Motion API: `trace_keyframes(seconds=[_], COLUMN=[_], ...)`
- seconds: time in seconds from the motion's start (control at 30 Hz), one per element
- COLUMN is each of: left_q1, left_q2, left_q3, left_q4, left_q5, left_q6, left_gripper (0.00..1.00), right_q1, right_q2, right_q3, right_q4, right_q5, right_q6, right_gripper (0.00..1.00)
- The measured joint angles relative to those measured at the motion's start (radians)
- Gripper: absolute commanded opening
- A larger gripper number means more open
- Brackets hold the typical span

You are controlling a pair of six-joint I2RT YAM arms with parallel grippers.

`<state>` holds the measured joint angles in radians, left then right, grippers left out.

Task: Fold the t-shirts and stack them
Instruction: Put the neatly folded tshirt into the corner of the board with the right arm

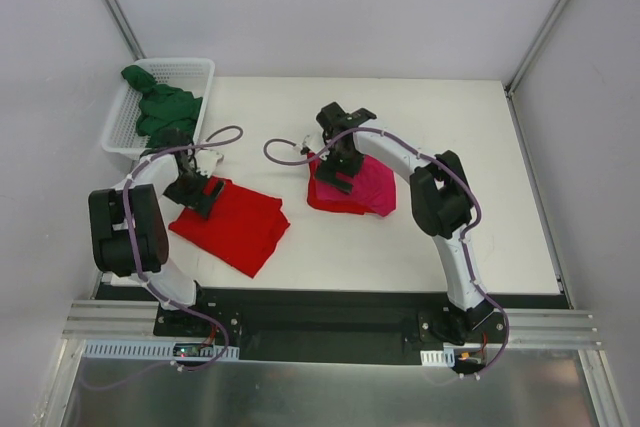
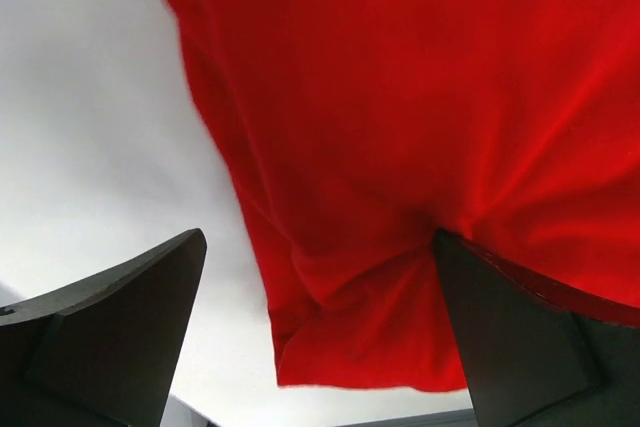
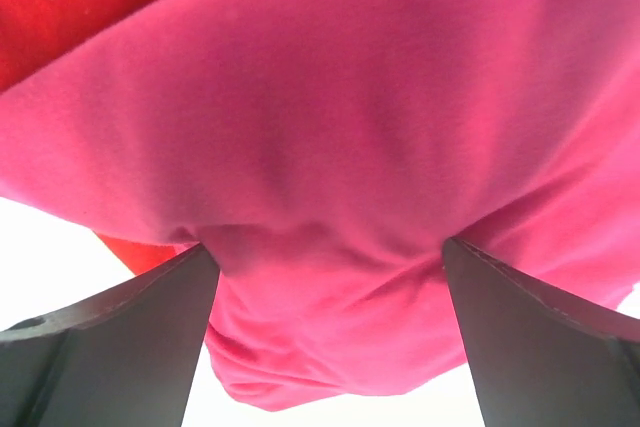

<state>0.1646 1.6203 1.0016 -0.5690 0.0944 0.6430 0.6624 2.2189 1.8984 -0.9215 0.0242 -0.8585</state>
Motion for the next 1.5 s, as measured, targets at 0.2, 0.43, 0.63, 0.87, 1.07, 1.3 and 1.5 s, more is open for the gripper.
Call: trace_keyframes(seconds=[0.2,0.43,0.63,0.87,1.07,1.3,1.5], left_q1=[-0.103,-0.153,-0.186,-0.201,-0.23,-0.255,-0.264], left_q2=[0.008,-0.057,-0.149,-0.205,-0.188,-0.14,-0.133], left_q3=[-0.03,-0.096,-0.183,-0.226,-0.208,-0.152,-0.145], left_q4=[0.014,0.039,0.041,0.007,-0.014,-0.023,-0.023], left_q5=[-0.005,-0.003,0.001,0.006,0.011,0.021,0.026], left_q6=[-0.013,-0.043,-0.068,-0.094,-0.132,-0.153,-0.156], left_gripper=[0.99,0.99,0.99,0.99,1.0,0.99,0.99], right_q1=[0.0,0.003,0.017,0.024,0.027,0.012,0.007], right_q2=[0.005,0.018,0.047,-0.007,-0.018,-0.03,-0.048], right_q3=[0.055,0.078,0.09,0.026,0.022,0.09,0.103], right_q4=[0.021,0.054,0.024,-0.039,-0.136,-0.15,-0.025], right_q5=[0.006,0.006,0.003,-0.045,-0.061,-0.092,-0.069], right_q6=[-0.008,-0.014,-0.014,-0.026,-0.054,-0.042,-0.033], right_gripper=[0.96,0.96,0.96,0.96,0.96,0.96,0.96])
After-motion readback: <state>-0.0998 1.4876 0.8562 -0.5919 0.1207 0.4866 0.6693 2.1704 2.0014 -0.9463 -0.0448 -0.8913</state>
